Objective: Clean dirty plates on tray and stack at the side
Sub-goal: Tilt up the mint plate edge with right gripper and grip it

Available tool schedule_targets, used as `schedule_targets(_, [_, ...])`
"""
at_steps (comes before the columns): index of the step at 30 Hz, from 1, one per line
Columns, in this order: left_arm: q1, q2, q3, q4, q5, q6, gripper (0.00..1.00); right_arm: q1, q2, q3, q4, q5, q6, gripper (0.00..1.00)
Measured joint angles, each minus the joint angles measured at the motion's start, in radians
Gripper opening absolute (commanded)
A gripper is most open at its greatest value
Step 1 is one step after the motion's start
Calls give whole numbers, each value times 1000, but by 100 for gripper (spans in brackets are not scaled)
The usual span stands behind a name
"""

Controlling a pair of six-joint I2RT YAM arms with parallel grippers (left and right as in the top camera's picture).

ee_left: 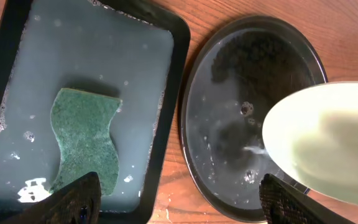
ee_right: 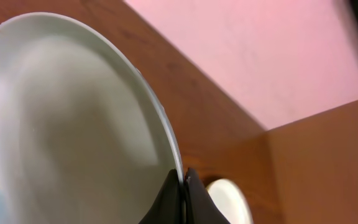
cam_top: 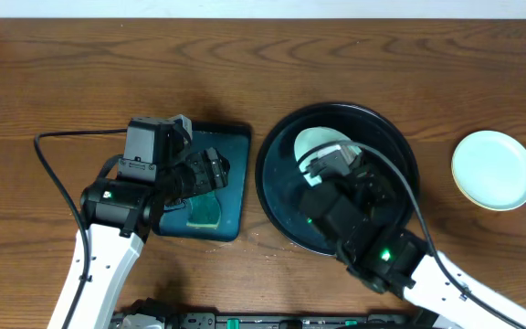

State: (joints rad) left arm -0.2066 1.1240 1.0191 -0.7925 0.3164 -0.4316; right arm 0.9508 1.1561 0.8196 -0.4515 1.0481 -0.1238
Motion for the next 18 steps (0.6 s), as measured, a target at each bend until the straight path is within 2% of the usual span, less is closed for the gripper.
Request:
schedule_targets(9, [0, 0, 0, -1, 0, 1, 83, 142, 0, 0, 26, 221, -129, 1])
schedule_targets(18, [0, 0, 0, -1, 0, 3, 83, 187, 0, 0, 56, 290, -187, 1])
